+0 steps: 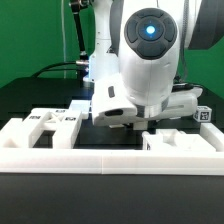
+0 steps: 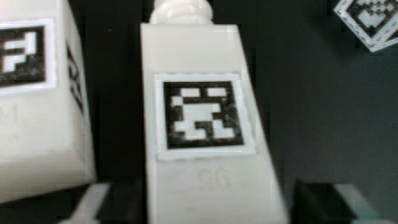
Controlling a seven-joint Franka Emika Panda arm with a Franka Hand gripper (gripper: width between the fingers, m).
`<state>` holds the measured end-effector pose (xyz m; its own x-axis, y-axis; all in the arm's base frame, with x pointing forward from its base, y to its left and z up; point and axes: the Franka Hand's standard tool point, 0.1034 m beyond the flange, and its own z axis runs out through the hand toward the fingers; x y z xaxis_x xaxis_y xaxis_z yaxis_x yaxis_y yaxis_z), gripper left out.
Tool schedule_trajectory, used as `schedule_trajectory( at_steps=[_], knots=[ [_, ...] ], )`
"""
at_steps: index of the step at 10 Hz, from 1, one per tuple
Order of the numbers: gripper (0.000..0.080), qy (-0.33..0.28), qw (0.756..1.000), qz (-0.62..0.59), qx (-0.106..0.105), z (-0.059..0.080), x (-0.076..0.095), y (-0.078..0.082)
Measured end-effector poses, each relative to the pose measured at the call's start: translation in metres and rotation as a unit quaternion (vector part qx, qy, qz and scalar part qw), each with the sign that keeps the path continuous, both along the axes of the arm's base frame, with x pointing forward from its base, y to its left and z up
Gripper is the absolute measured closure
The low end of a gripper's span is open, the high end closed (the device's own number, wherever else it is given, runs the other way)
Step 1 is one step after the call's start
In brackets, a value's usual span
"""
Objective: Assemble chair
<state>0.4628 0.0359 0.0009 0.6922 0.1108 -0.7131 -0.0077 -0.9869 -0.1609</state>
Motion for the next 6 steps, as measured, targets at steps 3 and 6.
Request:
schedule_trajectory(
  at_steps=[3, 6],
  knots=[
    [0.0509, 0.000, 1.000, -0.001, 0.000, 0.0000, 0.0000, -0.0008],
    [0.0509, 0.001, 1.000, -0.001, 0.002, 0.0081, 0.0088, 0.0005]
  ],
)
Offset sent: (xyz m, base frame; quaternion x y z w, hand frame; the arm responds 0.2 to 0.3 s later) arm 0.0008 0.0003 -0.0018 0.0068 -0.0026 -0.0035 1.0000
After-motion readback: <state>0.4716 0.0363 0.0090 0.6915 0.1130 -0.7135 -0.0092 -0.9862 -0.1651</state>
